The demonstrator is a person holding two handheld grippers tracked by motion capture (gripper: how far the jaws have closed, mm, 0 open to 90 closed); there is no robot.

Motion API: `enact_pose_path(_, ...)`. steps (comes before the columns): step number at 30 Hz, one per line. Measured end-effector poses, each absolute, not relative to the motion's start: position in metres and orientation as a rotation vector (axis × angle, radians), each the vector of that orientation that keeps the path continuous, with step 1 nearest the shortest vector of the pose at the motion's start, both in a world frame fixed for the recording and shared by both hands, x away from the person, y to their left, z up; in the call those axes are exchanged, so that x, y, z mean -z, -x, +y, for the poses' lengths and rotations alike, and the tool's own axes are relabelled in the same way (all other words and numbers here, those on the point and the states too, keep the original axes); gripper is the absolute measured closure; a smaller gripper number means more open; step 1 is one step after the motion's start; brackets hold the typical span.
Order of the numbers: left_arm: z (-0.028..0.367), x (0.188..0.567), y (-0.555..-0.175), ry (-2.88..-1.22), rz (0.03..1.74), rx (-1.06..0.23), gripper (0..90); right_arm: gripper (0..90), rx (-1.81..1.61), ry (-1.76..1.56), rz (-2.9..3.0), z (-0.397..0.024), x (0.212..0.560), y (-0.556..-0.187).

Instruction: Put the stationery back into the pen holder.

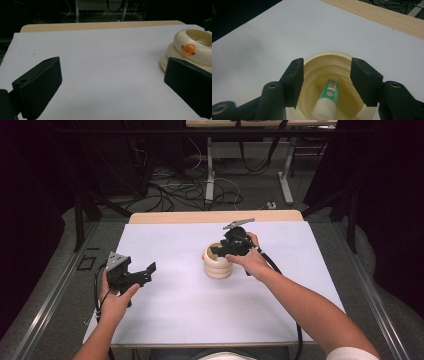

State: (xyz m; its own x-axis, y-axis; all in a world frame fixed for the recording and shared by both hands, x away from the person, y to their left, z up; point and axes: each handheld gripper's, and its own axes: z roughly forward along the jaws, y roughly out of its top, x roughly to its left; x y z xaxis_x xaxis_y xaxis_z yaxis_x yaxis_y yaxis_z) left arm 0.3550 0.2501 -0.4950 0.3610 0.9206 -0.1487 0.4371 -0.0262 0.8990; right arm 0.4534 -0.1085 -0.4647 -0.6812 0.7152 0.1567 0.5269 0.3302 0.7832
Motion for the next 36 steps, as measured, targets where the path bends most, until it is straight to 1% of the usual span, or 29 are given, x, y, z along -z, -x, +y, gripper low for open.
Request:
enact_pose_path(5,0.25,0.495,-0.355,-1.634,1.236,-0.615,1.5,32.6,-1.256,-1.119,2.387,-0.117,0.46,-0.448)
enact_pose_path(14,0.25,0.495,-0.355,-1.637,1.235,-0.616,1.5,17.1,-1.267,-1.135,2.356,-0.137,0.446,-0.433)
enact_pose_path(22,0.25,0.495,-0.355,-1.633,1.238,-0.614,1.5,14.5,-1.242,-1.138,2.308,-0.154,0.445,-0.425)
enact_pose_path(29,0.251,0.495,-0.355,-1.631,1.243,-0.615,1.5,6.7,-1.19,-1.165,2.265,-0.171,0.453,-0.416)
enact_pose_path(36,0.252,0.494,-0.355,-1.631,1.244,-0.619,1.5,6.3,-1.153,-1.228,2.218,-0.19,0.469,-0.406)
